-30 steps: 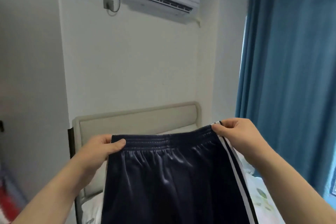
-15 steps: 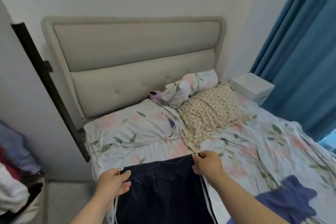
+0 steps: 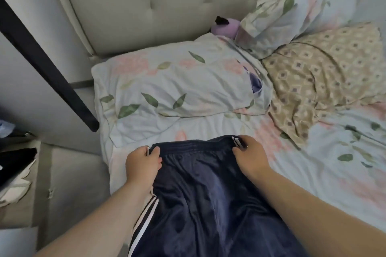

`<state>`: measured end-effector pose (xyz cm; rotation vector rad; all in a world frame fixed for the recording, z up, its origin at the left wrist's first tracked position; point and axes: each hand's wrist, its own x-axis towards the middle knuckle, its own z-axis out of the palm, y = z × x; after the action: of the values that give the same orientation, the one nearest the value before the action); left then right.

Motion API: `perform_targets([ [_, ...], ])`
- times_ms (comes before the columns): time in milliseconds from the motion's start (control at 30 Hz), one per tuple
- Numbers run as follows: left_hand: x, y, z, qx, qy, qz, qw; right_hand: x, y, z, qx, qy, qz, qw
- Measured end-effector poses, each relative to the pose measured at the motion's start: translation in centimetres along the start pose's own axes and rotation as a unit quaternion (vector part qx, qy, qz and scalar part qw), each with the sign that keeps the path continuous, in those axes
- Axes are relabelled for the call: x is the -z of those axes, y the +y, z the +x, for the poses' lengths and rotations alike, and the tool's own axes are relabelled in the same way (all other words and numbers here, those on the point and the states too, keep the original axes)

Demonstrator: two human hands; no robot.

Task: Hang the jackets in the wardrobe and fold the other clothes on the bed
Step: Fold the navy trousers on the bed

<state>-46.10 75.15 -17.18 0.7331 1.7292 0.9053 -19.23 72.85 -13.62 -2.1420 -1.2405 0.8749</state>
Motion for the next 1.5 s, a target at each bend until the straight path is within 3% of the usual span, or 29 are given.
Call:
perform_targets([
  [167, -2.0, -1.9, 7.2, -0.070, 0.046, 0.120, 0.989, -5.7, 2.8, 6.1, 0.067, -0.055, -0.058, 0.995],
  [300, -3.2, -1.0, 11.3, -0.229, 0.108, 0.211, 0.944, -8.2, 2.3, 10.7, 0.105, -0.020, -0.066, 0.992],
  [367, -4.0, -0.4, 12.8, -0.265, 0.130, 0.235, 0.926, -9.1, 2.3, 12.3, 0.132, 0.013, -0.117, 0.984],
  [567, -6.0, -0.5, 15.3, -0.278, 0.176, 0.263, 0.907, -10.8, 2.0, 15.7, 0.185, 0.094, -0.270, 0.940],
  [900, -6.1, -0.4, 15.0, -0.316, 0.194, 0.270, 0.889, -10.8, 1.8, 16.2, 0.206, 0.103, -0.264, 0.937],
  [1033, -5.7, -0.4, 14.8, -0.325, 0.159, 0.269, 0.892, -10.8, 1.9, 16.4, 0.213, 0.103, -0.252, 0.938],
  [1133, -5.1, -0.5, 13.3, -0.299, 0.089, 0.307, 0.899, -10.0, 1.9, 15.7, 0.226, 0.060, -0.226, 0.946],
  [1233, -4.3, -1.5, 9.3, -0.283, -0.005, 0.257, 0.924, -8.5, 2.2, 12.8, 0.220, -0.007, -0.128, 0.967],
  [1333, -3.1, -3.7, 2.9, -0.337, 0.030, 0.251, 0.907, -6.0, 4.0, 7.5, 0.246, 0.026, -0.048, 0.968],
  [1500, -4.0, -11.2, -10.2, -0.376, 0.037, 0.269, 0.886, -2.2, 12.0, -3.6, 0.318, 0.017, -0.076, 0.945],
])
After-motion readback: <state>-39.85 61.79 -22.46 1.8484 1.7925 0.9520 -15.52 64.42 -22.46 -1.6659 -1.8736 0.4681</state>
